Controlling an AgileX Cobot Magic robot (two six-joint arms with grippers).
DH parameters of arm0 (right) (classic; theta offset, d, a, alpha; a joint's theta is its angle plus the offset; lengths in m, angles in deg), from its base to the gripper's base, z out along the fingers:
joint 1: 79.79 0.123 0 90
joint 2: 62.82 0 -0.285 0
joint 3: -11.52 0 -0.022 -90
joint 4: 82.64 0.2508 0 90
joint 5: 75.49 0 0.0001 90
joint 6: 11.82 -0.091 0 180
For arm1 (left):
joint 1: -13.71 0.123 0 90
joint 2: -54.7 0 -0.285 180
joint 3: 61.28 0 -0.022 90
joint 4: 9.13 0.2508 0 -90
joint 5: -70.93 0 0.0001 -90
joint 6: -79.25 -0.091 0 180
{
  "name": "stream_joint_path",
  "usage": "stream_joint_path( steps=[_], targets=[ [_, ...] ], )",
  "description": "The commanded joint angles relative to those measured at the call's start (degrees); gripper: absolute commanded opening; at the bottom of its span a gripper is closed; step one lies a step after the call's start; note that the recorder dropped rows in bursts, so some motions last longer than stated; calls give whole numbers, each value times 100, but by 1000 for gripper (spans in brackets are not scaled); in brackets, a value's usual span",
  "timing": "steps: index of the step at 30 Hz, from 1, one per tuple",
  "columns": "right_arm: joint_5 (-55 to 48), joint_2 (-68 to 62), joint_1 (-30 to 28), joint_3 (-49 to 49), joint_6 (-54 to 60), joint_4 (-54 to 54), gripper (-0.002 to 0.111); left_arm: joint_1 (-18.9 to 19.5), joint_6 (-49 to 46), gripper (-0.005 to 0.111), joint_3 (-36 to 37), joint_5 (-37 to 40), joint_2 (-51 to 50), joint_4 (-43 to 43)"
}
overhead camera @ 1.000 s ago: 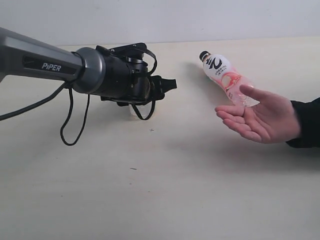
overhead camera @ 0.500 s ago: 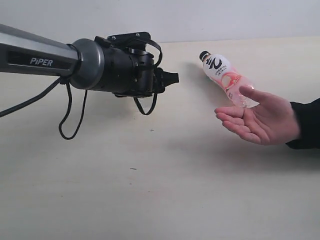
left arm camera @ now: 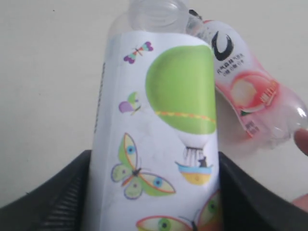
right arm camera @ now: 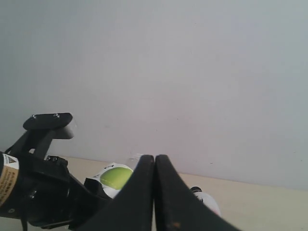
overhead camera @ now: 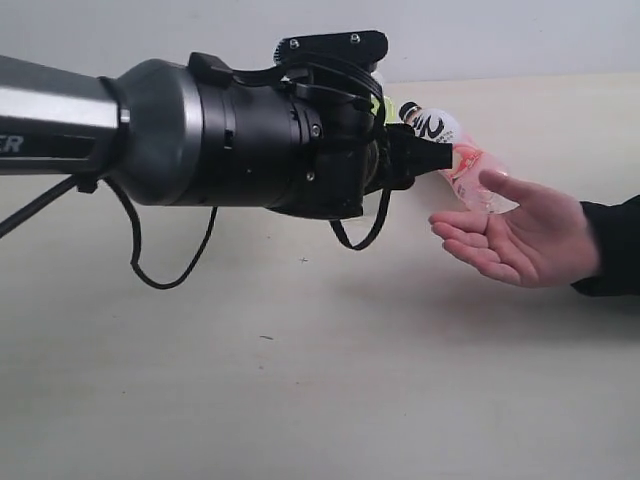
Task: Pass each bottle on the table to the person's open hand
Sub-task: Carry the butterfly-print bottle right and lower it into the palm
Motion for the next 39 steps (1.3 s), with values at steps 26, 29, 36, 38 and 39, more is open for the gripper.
stream_joint_path(
  steps=[26, 29, 36, 38, 39],
  targets=[
    [22, 19, -19, -13, 0, -20, 0, -508, 694, 0, 163, -1776, 494, -301],
    [22, 19, -19, -13, 0, -20, 0, -508, 1089, 0, 163, -1933, 391, -87],
    [22, 19, -19, -13, 0, -20, 0, -508, 2392, 0, 148, -2064, -55, 925],
    [22, 19, -19, -13, 0, -20, 0, -508, 2392, 0, 93, -2053, -151, 925],
    [22, 19, -19, -13, 0, -10, 0, -508, 2392, 0, 45, -2053, -186, 925]
  ],
)
